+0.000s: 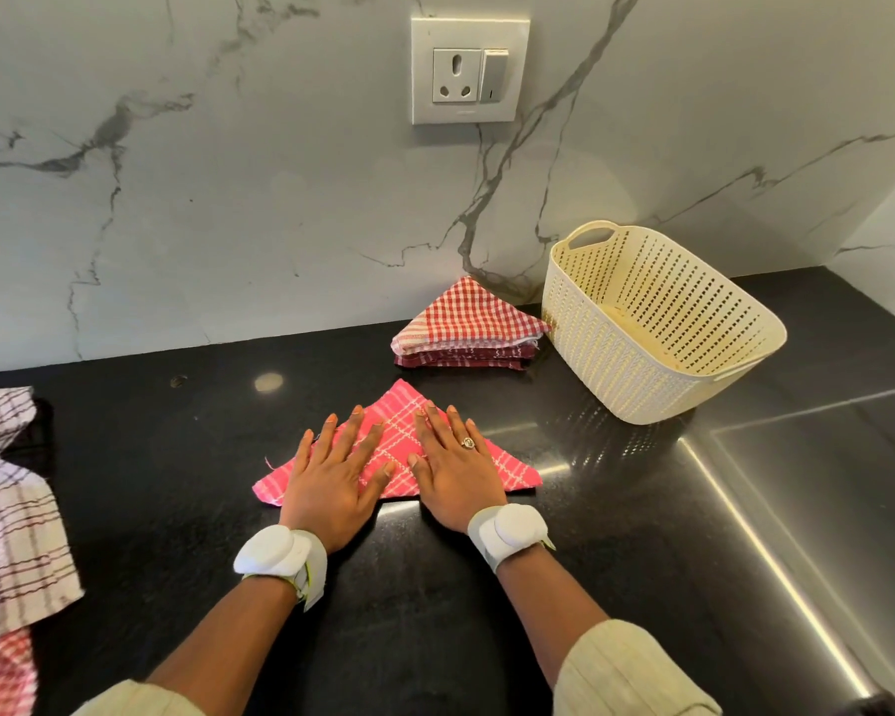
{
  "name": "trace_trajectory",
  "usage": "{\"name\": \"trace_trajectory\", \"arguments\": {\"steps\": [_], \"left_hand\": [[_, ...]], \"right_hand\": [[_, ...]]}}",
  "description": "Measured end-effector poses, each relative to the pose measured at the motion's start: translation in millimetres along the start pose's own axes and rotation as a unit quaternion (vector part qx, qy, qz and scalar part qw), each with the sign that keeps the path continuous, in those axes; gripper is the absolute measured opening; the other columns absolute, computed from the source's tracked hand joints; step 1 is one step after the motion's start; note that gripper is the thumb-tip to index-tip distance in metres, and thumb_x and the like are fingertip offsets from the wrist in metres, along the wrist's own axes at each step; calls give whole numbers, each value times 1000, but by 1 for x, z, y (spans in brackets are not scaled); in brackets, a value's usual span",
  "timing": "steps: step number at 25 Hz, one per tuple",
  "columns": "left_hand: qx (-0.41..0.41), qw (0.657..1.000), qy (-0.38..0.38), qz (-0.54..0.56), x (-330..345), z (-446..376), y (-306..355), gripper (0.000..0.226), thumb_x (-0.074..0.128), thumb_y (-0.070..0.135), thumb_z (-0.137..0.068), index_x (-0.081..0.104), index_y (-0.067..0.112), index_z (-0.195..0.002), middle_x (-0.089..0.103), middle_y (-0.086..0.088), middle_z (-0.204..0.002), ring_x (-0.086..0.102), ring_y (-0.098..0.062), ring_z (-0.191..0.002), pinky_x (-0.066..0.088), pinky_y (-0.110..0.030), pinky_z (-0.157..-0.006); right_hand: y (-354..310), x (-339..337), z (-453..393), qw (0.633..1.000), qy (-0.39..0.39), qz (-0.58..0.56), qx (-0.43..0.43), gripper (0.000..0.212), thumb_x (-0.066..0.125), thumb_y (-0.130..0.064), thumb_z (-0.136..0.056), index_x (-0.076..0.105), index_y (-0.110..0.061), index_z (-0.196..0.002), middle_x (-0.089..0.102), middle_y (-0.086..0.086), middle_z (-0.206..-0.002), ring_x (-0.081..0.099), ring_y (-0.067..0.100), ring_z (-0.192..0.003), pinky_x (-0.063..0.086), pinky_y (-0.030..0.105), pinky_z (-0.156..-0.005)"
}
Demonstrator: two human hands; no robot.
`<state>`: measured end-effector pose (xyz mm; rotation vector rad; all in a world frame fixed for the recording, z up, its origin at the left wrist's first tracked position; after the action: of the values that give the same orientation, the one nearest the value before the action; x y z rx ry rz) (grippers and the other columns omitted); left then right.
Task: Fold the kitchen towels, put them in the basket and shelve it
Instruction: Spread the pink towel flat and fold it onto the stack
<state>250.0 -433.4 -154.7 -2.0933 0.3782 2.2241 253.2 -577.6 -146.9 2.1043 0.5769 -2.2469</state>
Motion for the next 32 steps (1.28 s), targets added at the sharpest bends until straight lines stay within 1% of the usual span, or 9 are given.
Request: {"name": "trace_trajectory", "arguments": {"steps": [10,13,16,19,23,25,27,30,32], "left_hand": [[-81,995,29,42,-8,31,-42,75,-3,74,-84,0,40,-152,0,9,-161,-3,-20,-149,-6,-40,-118],[-87,994,44,58,-13,34,-43,76,0,74,-85,9,39,-152,10,6,-161,3,-20,-149,-2,-40,-119],[-89,994,47,52,-13,35,-38,76,0,73,-85,11,40,-152,13,7,-161,5,-20,-149,-1,-39,-119],[-93,993,46,56,-15,36,-38,74,3,72,-86,12,40,-152,15,6,-161,6,-20,-149,-1,-40,-119],[-94,991,50,87,-20,37,-35,72,14,69,-86,36,34,-146,35,0,-150,25,-25,-143,10,-47,-120],[-96,987,73,102,-34,38,-30,64,20,66,-86,55,33,-130,52,3,-127,46,-23,-122,34,-46,-109],[-99,984,58,134,-49,38,-19,52,28,60,-91,65,29,-110,61,6,-105,59,-22,-102,47,-39,-88],[-36,988,-32,146,-41,43,21,34,44,48,-94,64,30,-116,68,9,-110,61,-18,-107,48,-31,-85],[20,990,-32,137,-39,48,46,36,45,49,-94,62,32,-120,64,12,-116,57,-15,-111,45,-29,-88]], "right_hand": [[7,-4,-40,997,-52,-34,-33,65,33,-53,-99,9,-29,-154,0,-3,-162,0,21,-149,0,36,-120],[14,-17,-39,993,-32,-113,4,75,50,-60,-90,23,-25,-152,16,2,-160,13,22,-148,11,37,-119],[39,-38,-28,989,33,-116,87,79,68,-63,-74,45,-22,-137,44,4,-138,39,25,-129,33,38,-106],[69,-44,-25,974,-46,-145,169,73,82,-55,-62,53,-25,-121,52,-1,-120,54,21,-112,45,36,-95],[87,-48,-27,956,-154,-187,168,58,92,-30,-54,59,-23,-101,59,-1,-97,60,17,-86,51,31,-80],[88,-63,-31,967,-115,-163,162,45,87,-20,-59,61,-24,-96,59,-4,-90,59,16,-84,49,29,-76],[84,-87,-39,981,-4,-117,152,32,75,-15,-68,62,-24,-95,61,-3,-93,59,20,-92,47,30,-79],[57,-121,-49,981,150,-81,90,20,68,-12,-77,64,-18,-95,65,3,-97,59,25,-93,44,32,-77],[29,-133,-55,980,176,-83,39,16,68,-12,-82,65,-16,-97,63,4,-99,58,24,-92,45,33,-75]]}}
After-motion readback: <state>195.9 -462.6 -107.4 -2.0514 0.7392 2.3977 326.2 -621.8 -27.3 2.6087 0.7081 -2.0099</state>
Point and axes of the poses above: each hand's wrist, its own z-axis away from the middle knuckle, its own x-axis out of the palm, y = z × x, the point moved 9 cm from there along -z, towards the middle knuckle
